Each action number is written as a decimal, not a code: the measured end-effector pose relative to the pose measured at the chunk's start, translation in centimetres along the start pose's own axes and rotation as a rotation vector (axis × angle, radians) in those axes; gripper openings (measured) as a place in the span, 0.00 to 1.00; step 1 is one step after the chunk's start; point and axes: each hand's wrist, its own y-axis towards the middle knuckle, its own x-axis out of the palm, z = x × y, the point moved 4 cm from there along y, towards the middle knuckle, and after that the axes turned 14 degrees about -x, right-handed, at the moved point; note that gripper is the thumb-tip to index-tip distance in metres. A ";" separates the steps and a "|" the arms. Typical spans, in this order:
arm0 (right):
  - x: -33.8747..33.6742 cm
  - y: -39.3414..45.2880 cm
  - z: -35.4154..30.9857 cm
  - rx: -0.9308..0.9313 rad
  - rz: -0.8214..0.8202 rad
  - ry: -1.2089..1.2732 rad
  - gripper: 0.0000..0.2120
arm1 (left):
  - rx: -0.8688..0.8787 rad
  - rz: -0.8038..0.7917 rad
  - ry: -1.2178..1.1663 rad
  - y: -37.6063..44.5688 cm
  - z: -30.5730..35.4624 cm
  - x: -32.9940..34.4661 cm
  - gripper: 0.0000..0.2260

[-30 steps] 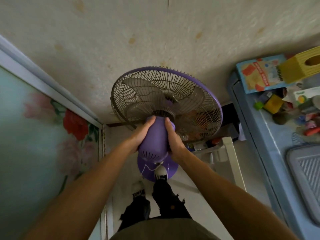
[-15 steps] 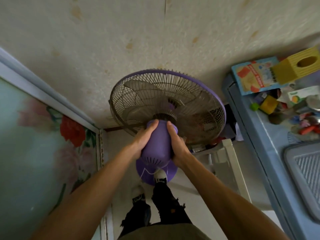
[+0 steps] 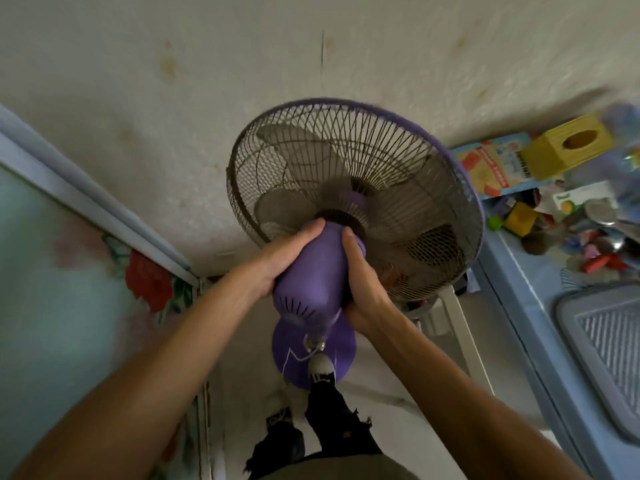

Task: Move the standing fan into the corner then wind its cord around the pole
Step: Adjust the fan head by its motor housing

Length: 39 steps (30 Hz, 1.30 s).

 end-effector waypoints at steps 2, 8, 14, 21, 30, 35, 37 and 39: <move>0.1 -0.5 -0.5 -0.021 -0.017 0.052 0.44 | 0.011 -0.016 0.025 -0.7 0.7 0.3 0.25; -0.4 -1.1 -2.1 -0.032 -0.047 0.017 0.37 | 0.003 -0.022 -0.027 -1.0 0.4 1.1 0.22; 0.4 -1.1 -3.6 -0.037 -0.116 -0.058 0.35 | -0.014 -0.038 -0.040 -1.3 0.4 0.8 0.26; 0.9 -1.8 -1.3 -0.048 0.036 0.007 0.46 | -0.035 -0.113 0.057 -1.3 2.0 0.0 0.24; 1.6 -1.7 -2.4 -0.048 -0.023 -0.045 0.39 | -0.024 -0.131 0.051 -0.3 1.6 -1.1 0.24; 1.7 -2.2 -2.4 -0.080 -0.013 -0.045 0.31 | -0.035 -0.164 0.050 -0.3 1.5 -1.0 0.25; 2.0 -2.4 -2.3 -0.086 -0.001 -0.040 0.29 | -0.033 -0.167 0.059 -0.2 1.6 -1.2 0.26; 2.3 -2.5 -2.4 -0.093 0.021 -0.031 0.28 | -0.027 -0.170 0.059 -0.1 1.8 -1.2 0.26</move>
